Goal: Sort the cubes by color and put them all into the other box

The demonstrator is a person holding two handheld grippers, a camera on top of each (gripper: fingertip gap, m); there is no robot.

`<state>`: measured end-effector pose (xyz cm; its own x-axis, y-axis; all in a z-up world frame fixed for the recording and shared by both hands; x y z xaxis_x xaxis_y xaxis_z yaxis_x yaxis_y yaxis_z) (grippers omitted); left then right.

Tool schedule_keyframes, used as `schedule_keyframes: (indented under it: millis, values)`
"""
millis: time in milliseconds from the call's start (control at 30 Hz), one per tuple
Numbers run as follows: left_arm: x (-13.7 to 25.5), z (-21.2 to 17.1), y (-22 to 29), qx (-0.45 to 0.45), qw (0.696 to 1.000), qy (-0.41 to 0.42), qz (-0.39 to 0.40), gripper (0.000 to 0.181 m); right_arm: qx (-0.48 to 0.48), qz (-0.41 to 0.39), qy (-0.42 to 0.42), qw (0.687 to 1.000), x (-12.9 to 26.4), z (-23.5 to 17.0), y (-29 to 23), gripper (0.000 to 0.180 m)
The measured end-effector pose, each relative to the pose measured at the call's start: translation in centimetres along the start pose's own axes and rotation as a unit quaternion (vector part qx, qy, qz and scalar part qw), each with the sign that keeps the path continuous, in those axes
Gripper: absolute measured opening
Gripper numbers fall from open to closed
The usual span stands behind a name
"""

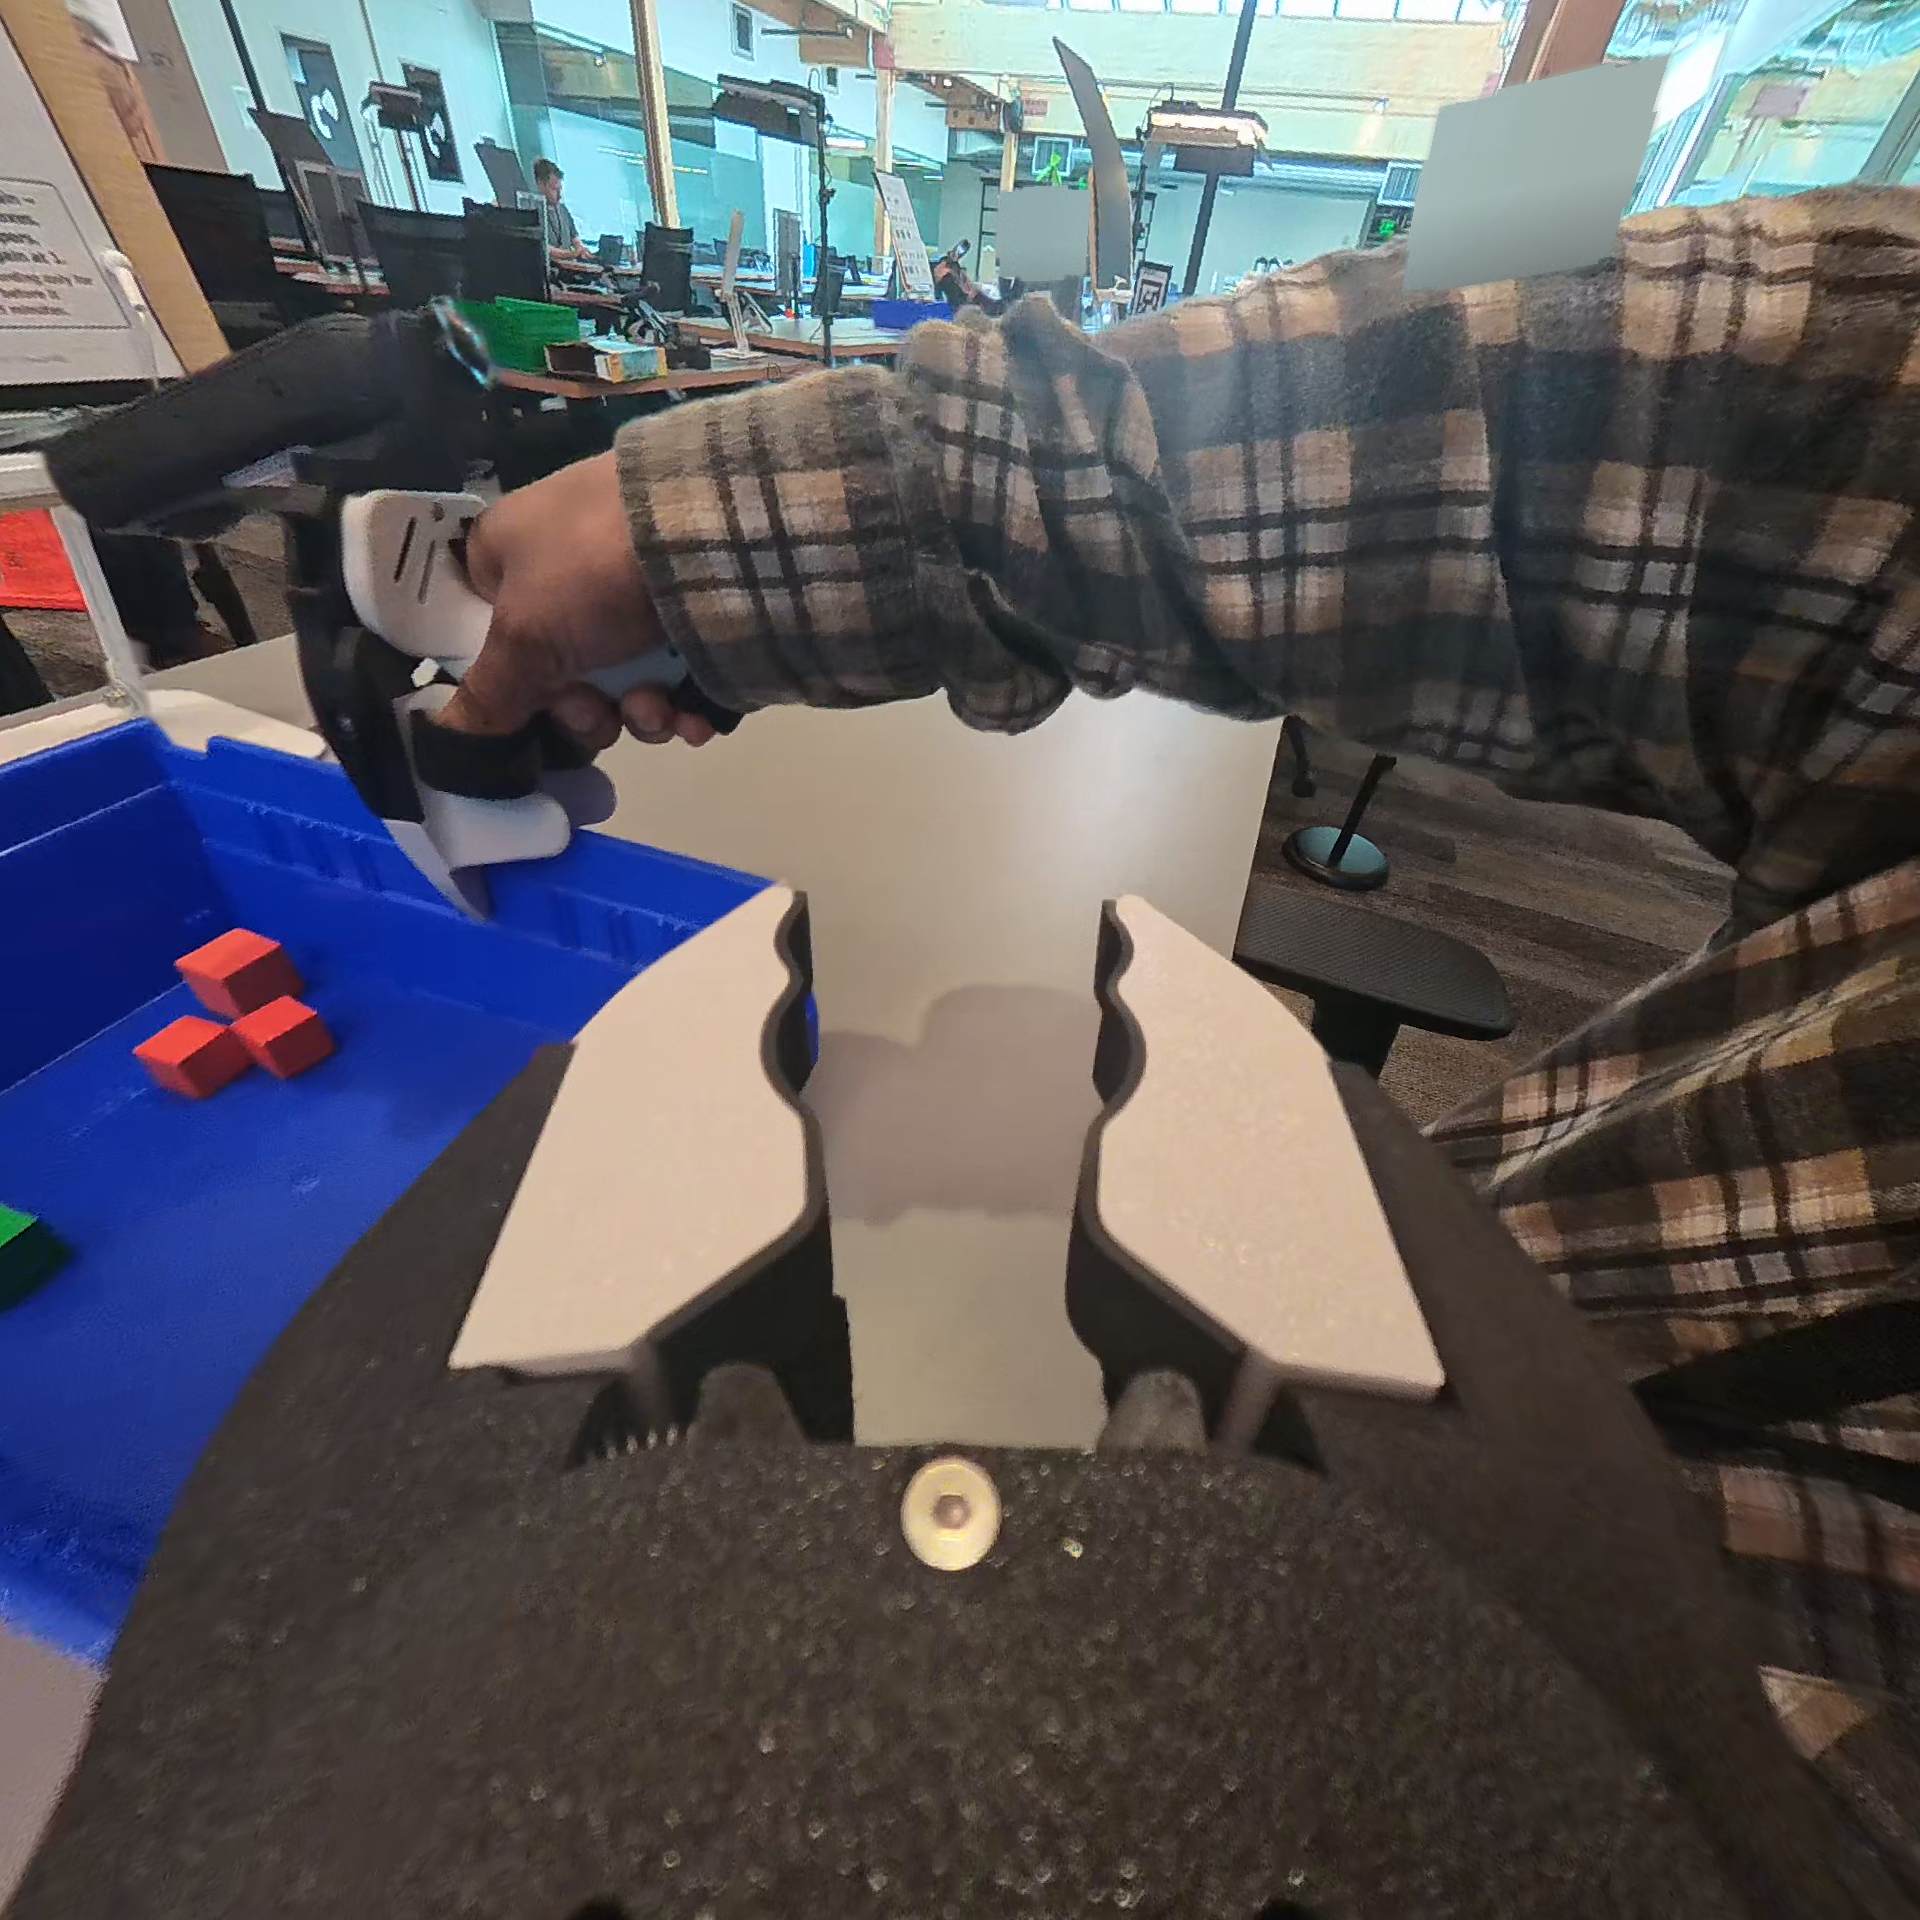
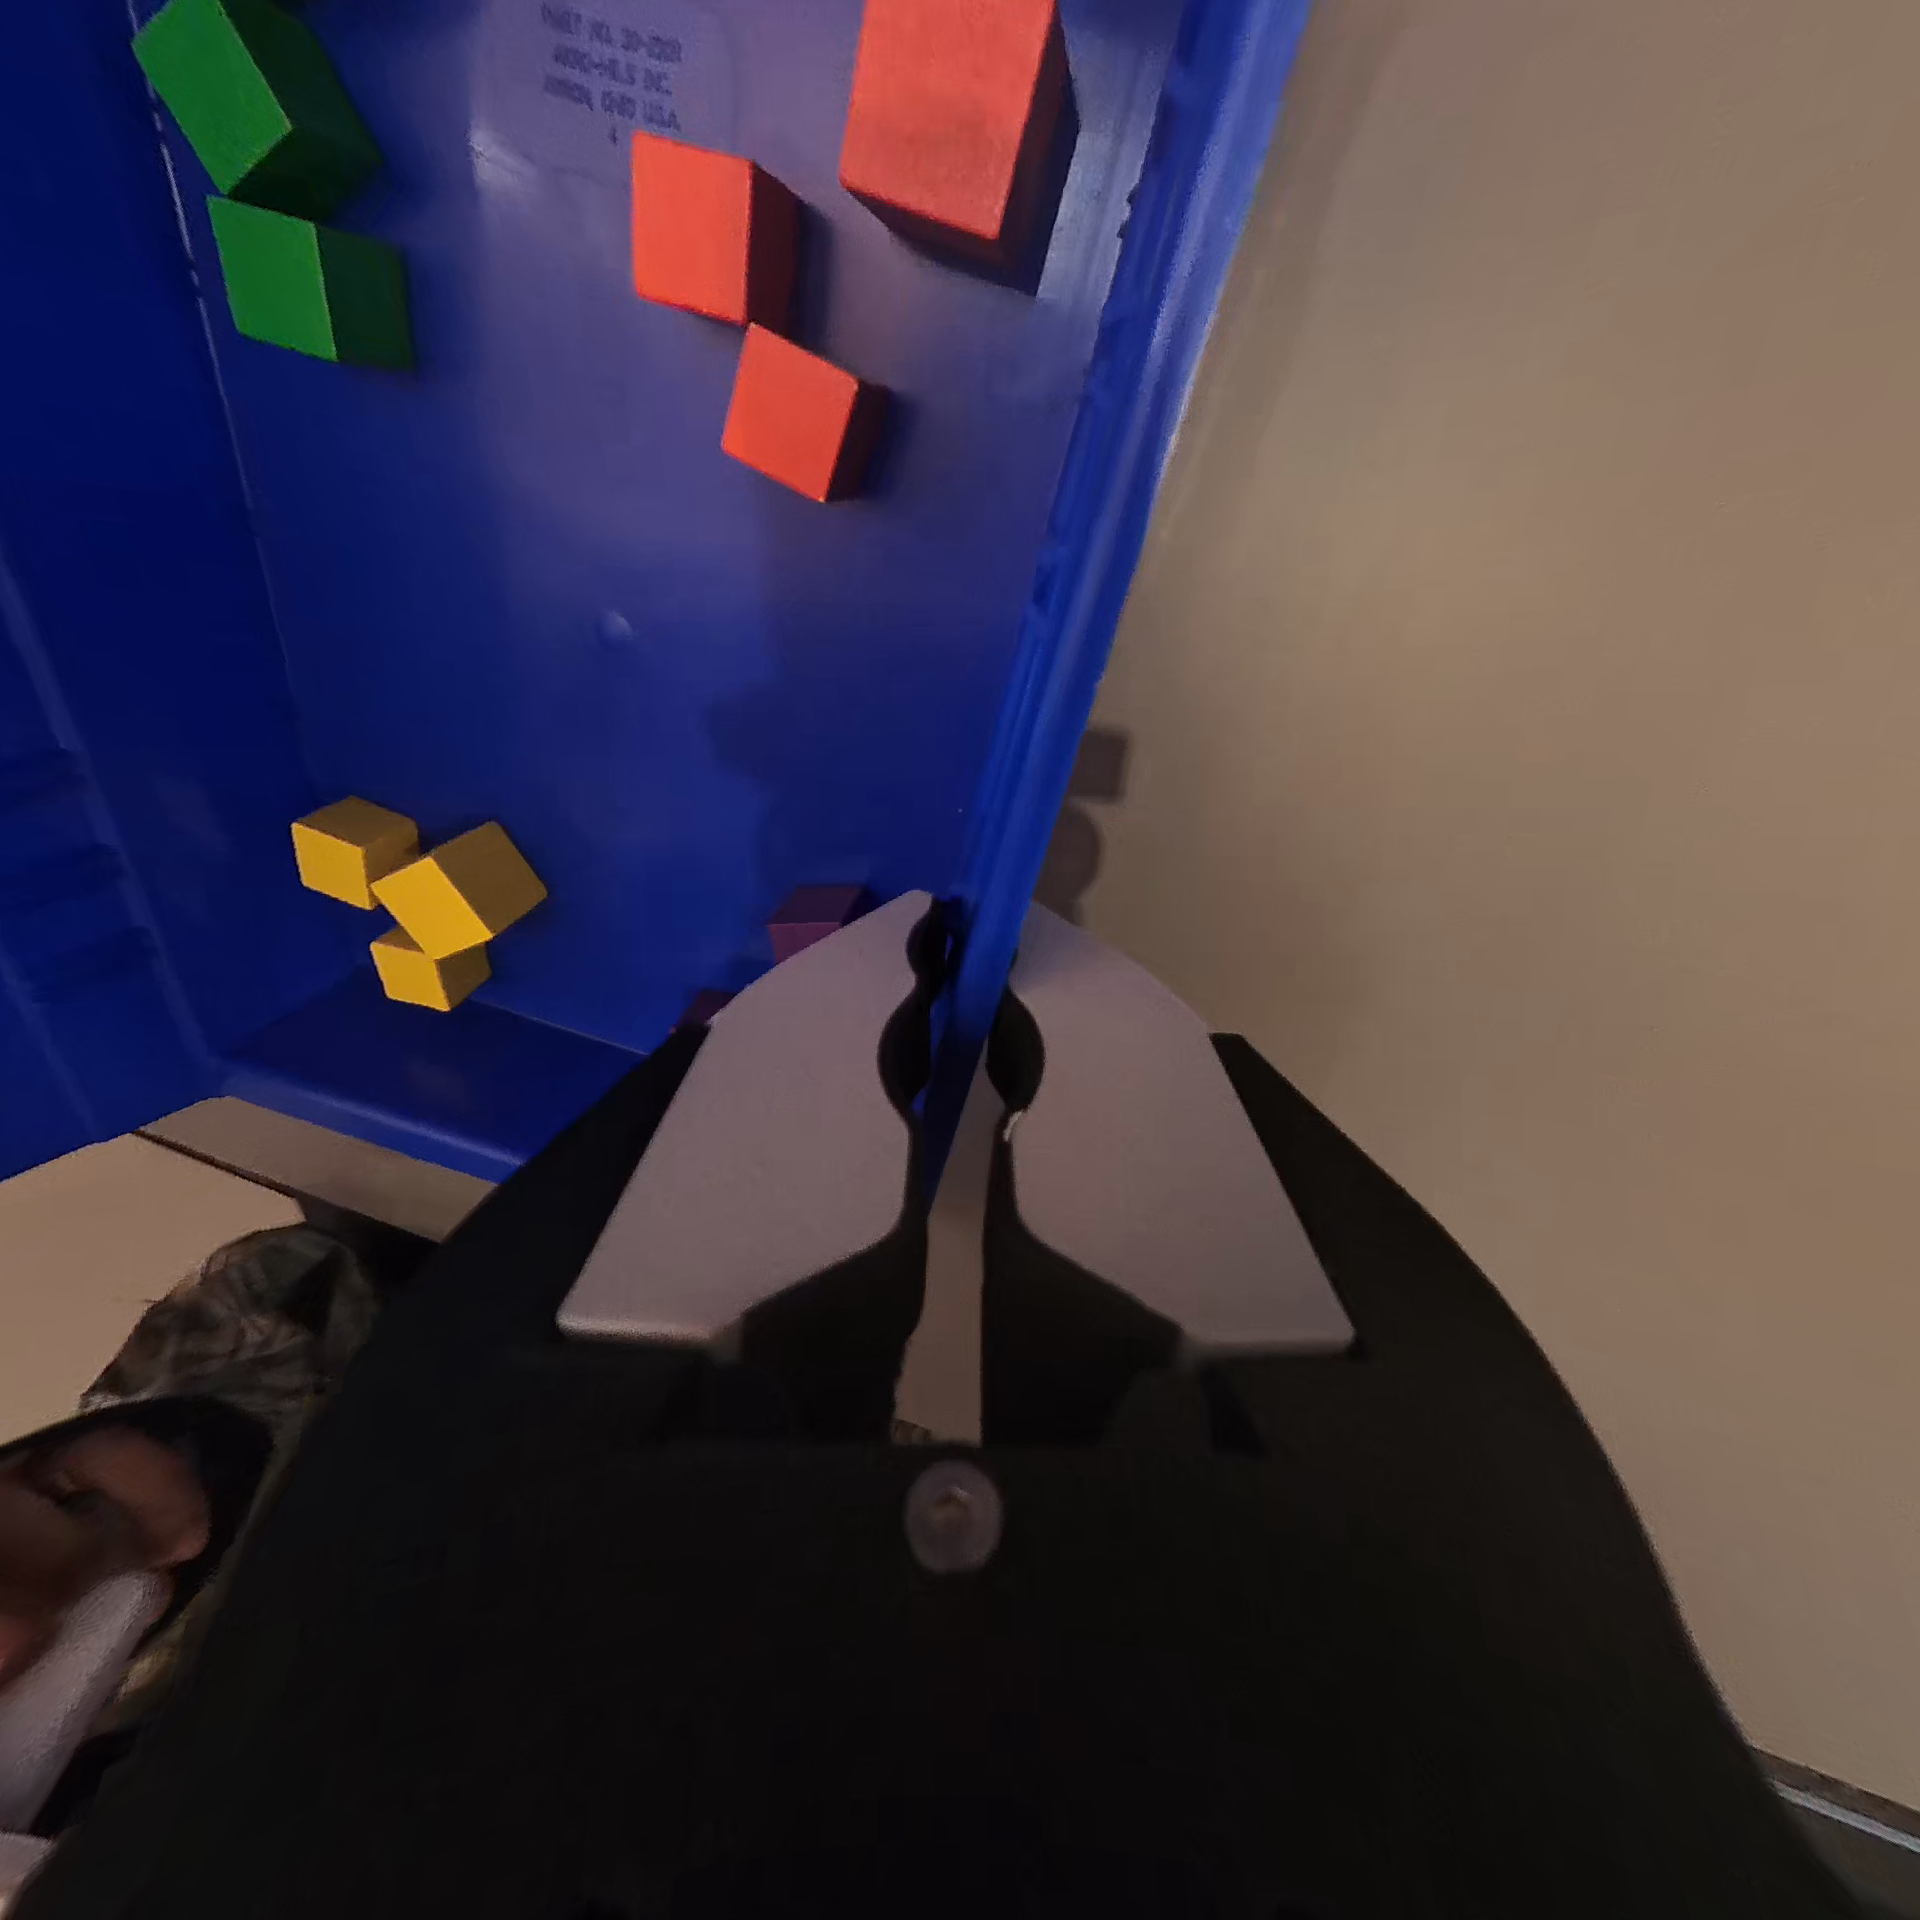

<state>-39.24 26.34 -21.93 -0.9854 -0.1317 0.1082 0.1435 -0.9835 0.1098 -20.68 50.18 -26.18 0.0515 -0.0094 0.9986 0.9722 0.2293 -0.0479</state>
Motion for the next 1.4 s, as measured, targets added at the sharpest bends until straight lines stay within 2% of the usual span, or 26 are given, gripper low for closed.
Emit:
schedule_keyframes:
  millis: [433, 567, 667, 833, 967, 1133, 1267, 1400]
  values:
    - [1.1, 0.2, -0.2, 0.005, 1.0, 0.009, 0.016, 0.052, 0.003, 0.022, -0.008, 1.0, -0.2, 1.7, -7.2, 0.008]
    - [1.9, 0.5, -0.2, -0.005, 0.999, 0.016, 0.032, 0.054, 0.021, 0.082, 0.01, 0.996, 1.1, 1.4, -6.7, 0.036]
    - [3.0, 0.8, -0.5, -0.009, 0.998, 0.022, 0.056, 0.057, 0.055, 0.126, 0.052, 0.989, 3.5, 0.1, -4.7, 0.055]
    - [6.9, 1.9, -1.9, -0.018, 0.985, -0.004, 0.172, 0.062, 0.131, 0.182, 0.221, 0.949, 6.9, -5.7, 2.0, 0.055]
    - [12.9, 4.6, -4.5, -0.029, 0.946, -0.075, 0.315, 0.063, 0.128, 0.208, 0.328, 0.913, 5.4, -12.1, 8.6, 0.062]
    - [20.9, 7.4, -11.5, 0.053, 0.863, -0.239, 0.441, 0.073, 0.094, 0.208, 0.399, 0.888, 1.1, -19.3, 14.0, 0.067]
    - [26.2, 6.3, -18.2, 0.173, 0.789, -0.331, 0.488, 0.076, 0.085, 0.198, 0.426, 0.878, -1.0, -23.0, 15.9, 0.067]
    - [30.3, 3.7, -23.2, 0.274, 0.725, -0.36, 0.52, 0.072, 0.073, 0.199, 0.427, 0.879, -1.6, -24.8, 16.7, 0.065]
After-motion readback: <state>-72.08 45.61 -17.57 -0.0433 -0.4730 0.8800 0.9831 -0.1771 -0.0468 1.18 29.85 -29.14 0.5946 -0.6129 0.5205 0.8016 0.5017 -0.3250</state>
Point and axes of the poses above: each gripper's, where its closed fingertips meet, x back along the fingers, z out of its top, y = z × x across the jaws, the point moved 10 cm from there along x, back along the fingers, and after that the axes turned 9 degrees about -z, right-handed, at the moved point
